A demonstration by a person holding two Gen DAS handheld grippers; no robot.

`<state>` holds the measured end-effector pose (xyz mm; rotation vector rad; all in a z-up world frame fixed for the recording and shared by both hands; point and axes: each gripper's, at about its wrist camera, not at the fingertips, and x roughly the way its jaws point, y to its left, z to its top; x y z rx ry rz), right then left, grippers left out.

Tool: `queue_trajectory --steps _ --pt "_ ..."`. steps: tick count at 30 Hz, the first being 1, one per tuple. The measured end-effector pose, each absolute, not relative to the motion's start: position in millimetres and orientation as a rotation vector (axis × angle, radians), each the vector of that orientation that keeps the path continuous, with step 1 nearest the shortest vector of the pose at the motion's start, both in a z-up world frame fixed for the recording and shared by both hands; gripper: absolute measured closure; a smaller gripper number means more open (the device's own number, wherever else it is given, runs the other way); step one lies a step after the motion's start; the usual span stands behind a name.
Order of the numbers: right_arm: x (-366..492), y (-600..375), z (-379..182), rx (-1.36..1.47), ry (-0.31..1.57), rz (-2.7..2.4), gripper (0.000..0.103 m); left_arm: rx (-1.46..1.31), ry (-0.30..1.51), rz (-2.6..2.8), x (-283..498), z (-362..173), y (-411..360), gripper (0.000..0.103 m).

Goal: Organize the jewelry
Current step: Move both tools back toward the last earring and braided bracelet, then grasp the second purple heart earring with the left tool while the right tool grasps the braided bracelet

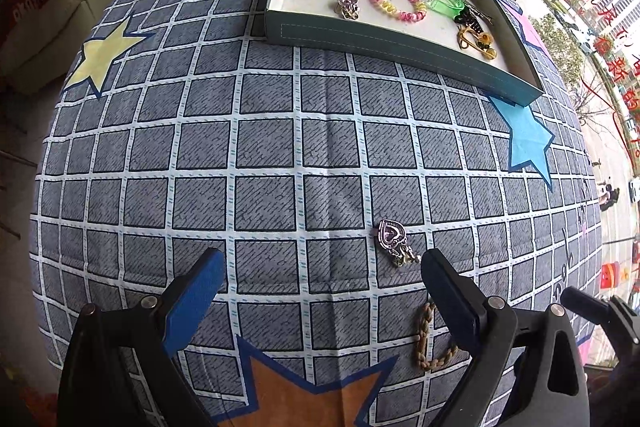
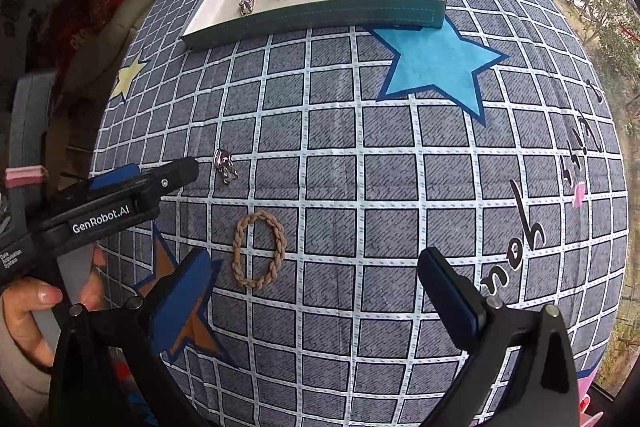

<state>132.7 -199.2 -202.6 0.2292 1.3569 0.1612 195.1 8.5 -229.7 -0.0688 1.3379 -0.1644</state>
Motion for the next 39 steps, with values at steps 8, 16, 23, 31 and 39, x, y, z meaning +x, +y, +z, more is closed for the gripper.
queue_trajectory --steps 8,16,23,31,39 --pt "119.5 -183.5 -218.1 0.212 1.382 0.147 0.0 -0.044 1.367 -0.196 199.1 -245.5 -13.3 0.0" --pt "114.3 -167.8 -227.3 0.181 1.371 0.117 0.0 0.041 1.357 -0.177 203.6 -258.4 -32.0 0.0" --pt "112.9 -152.9 -237.6 0.122 1.34 0.07 0.001 0.085 1.344 -0.154 210.6 -261.0 -36.4 0.005" --pt "113.7 -142.2 -246.8 0.047 1.303 0.02 0.015 0.106 1.317 -0.169 204.8 -255.9 -24.6 0.014" --pt "123.0 -143.9 -241.7 -0.025 1.271 0.01 0.056 0.138 1.281 -0.233 198.6 -249.6 -41.9 0.061"
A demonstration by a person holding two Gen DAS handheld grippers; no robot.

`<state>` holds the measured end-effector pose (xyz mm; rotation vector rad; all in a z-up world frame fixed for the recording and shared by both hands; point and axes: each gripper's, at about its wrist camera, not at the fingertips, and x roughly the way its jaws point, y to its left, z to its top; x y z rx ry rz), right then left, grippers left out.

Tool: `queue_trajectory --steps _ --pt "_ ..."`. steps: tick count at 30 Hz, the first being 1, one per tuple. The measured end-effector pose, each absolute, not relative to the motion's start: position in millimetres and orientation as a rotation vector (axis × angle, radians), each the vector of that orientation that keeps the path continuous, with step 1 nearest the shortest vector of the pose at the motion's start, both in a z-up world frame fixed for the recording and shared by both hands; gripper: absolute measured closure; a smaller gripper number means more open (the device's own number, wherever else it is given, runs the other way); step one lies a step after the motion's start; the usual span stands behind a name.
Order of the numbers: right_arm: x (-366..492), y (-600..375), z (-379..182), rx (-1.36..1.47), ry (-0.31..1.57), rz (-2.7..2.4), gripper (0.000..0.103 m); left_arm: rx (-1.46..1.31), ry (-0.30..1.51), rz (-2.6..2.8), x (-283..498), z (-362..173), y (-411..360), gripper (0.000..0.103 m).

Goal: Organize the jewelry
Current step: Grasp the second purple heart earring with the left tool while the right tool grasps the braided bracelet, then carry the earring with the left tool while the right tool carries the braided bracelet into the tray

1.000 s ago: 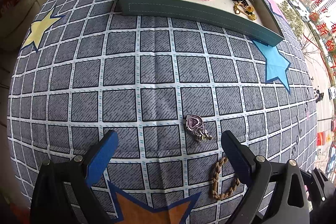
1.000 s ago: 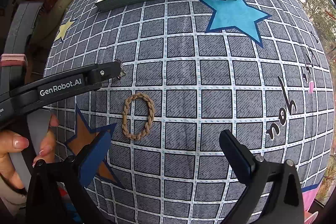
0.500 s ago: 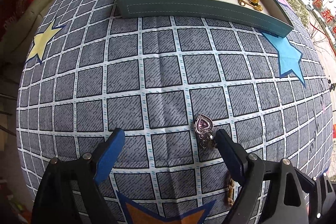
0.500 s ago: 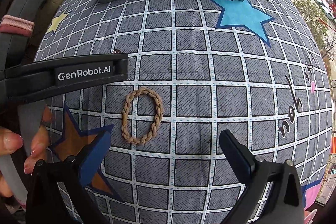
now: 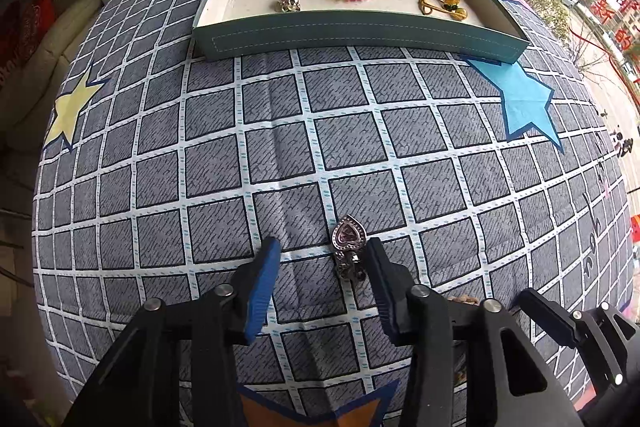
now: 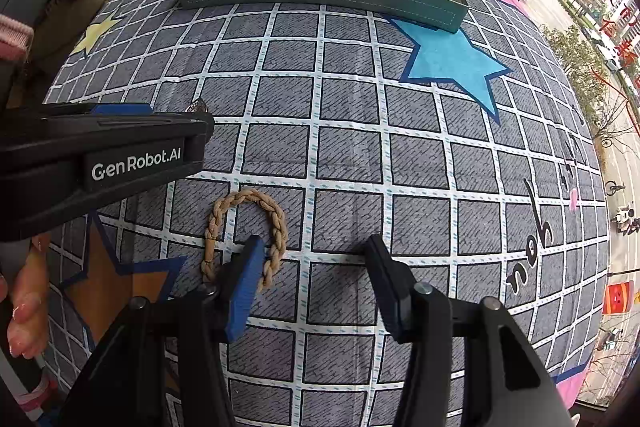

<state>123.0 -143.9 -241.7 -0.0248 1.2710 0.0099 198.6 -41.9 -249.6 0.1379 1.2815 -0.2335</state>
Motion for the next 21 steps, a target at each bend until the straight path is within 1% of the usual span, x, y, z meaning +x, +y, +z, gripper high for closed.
queue_trajectory --steps 2,3,4,5,13,21 --pt "124.8 -145.8 -240.2 -0.025 1.273 0.017 0.075 0.142 1.282 -0.244 198.7 -247.9 -44.0 0.075" --pt "125.5 -147.2 -239.6 -0.023 1.276 0.023 0.08 0.132 1.285 -0.249 198.4 -247.4 -43.6 0.075" --pt "126.4 -149.1 -239.1 -0.017 1.28 0.027 0.092 0.115 1.29 -0.255 198.9 -247.1 -41.6 0.075" --pt "128.5 -150.8 -239.2 -0.007 1.285 0.032 0.096 0.099 1.295 -0.261 199.4 -246.2 -39.3 0.075" --pt "130.3 -180.5 -228.8 0.183 1.295 0.074 0.096 0.042 1.281 -0.259 194.2 -235.4 -19.2 0.075" --pt "135.9 -199.2 -200.2 0.231 1.256 0.104 0.096 0.033 1.251 -0.265 189.2 -215.3 -6.8 0.075"
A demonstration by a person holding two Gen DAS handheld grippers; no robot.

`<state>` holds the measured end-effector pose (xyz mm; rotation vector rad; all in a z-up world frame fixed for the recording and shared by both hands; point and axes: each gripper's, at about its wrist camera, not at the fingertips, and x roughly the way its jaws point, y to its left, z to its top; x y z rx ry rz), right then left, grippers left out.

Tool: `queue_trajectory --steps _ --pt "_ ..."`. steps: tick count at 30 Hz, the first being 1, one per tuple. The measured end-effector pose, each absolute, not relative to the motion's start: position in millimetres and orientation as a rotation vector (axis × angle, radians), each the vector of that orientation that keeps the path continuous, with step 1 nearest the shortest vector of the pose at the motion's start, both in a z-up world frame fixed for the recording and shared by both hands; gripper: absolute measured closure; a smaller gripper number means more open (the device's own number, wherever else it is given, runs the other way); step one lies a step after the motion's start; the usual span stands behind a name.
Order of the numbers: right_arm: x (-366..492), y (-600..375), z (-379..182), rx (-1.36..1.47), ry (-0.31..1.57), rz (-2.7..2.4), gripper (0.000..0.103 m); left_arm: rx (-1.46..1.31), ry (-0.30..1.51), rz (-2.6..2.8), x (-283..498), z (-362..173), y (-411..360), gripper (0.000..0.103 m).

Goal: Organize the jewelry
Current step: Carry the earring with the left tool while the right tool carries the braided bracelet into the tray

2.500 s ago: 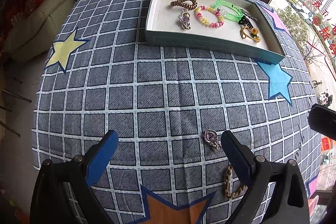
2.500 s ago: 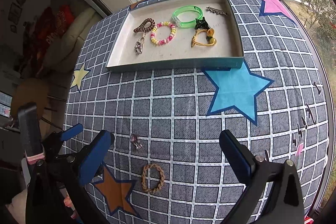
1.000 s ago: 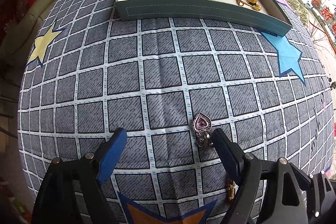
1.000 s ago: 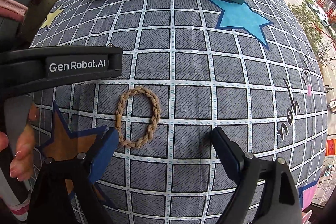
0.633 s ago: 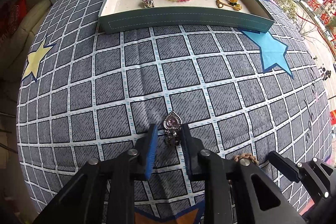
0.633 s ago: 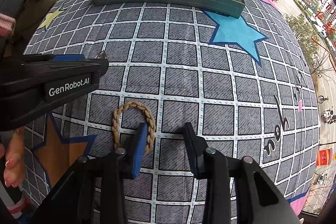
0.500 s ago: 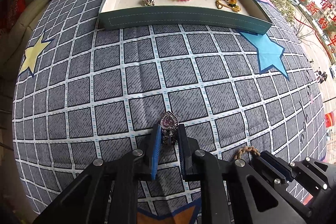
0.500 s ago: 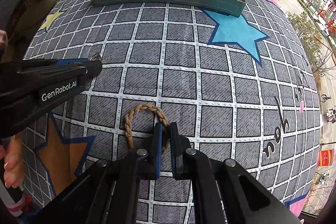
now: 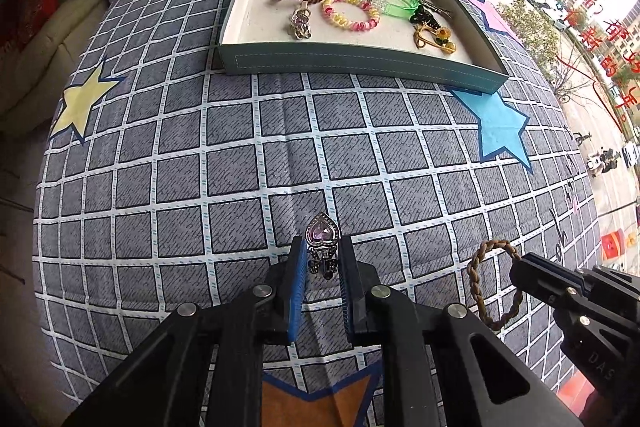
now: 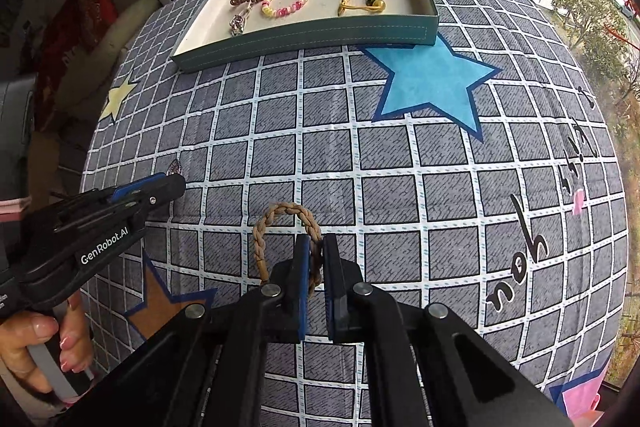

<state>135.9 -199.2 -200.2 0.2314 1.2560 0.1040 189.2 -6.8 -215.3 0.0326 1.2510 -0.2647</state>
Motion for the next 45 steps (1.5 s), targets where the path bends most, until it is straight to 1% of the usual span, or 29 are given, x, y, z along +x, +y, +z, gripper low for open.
queue_trajectory --steps 16,29,35,45 --pt "174.8 -221.4 -159.4 0.284 1.202 0.14 0.096 0.016 1.163 -0.253 207.7 -176.9 -9.3 0.075" --pt "238.1 -247.2 -133.9 0.315 1.138 0.162 0.096 -0.001 1.08 -0.223 256.4 -148.2 -12.1 0.075" --pt "275.5 -248.7 -132.2 0.291 1.125 0.177 0.096 -0.011 1.064 -0.206 288.5 -148.7 -16.7 0.075" --pt "328.7 -252.0 -147.6 0.298 1.147 0.188 0.096 -0.023 1.077 -0.173 335.8 -165.3 -25.6 0.075"
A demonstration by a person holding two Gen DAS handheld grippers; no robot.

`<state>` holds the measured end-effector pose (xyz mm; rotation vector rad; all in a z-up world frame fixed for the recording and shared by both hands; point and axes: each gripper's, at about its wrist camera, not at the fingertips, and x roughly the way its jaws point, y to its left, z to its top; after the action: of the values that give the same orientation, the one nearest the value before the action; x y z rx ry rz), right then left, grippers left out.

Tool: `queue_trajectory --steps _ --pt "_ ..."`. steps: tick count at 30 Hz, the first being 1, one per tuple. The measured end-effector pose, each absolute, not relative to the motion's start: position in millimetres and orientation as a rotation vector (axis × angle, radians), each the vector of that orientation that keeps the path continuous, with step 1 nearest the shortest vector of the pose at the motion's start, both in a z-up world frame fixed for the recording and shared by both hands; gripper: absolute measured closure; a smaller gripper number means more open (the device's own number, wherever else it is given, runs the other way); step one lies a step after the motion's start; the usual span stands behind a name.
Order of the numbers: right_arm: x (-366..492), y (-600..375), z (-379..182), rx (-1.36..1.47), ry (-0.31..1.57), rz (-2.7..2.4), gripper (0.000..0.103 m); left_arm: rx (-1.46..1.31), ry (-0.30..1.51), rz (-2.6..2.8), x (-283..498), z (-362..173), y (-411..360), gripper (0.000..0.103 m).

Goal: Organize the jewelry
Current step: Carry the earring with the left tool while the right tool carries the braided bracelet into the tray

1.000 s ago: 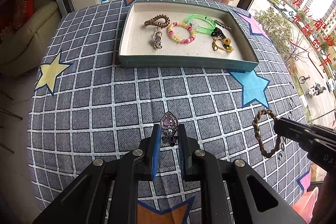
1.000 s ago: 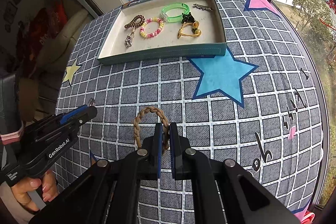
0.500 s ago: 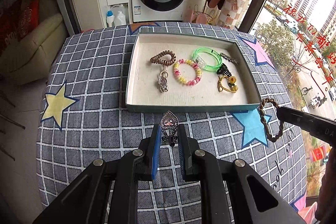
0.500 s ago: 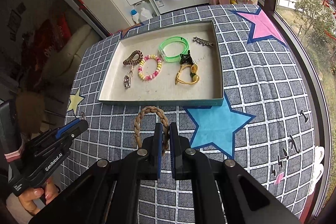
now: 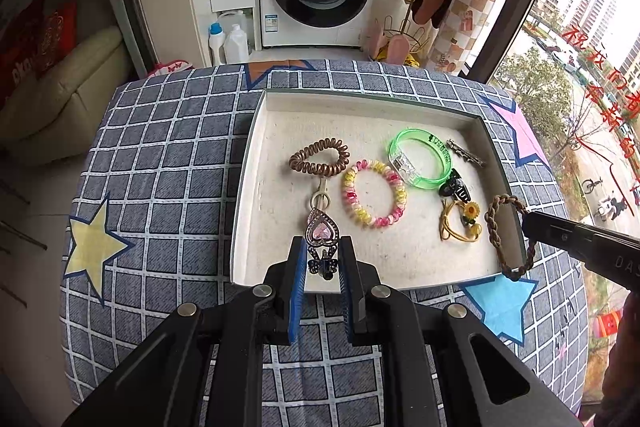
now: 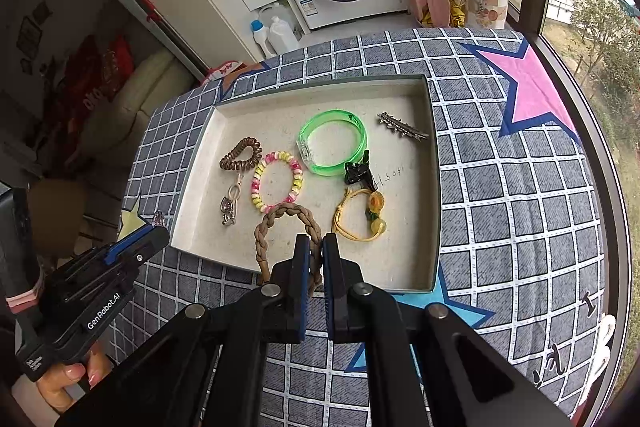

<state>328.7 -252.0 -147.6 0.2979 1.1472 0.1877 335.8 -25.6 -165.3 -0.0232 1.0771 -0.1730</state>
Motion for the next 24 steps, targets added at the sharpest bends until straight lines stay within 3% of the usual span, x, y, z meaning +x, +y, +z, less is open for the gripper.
queue_trajectory --steps 24 --pt "389.5 -257.6 -210.8 0.273 1.249 0.161 0.096 0.068 1.164 -0.153 384.5 -227.8 -58.9 0.075"
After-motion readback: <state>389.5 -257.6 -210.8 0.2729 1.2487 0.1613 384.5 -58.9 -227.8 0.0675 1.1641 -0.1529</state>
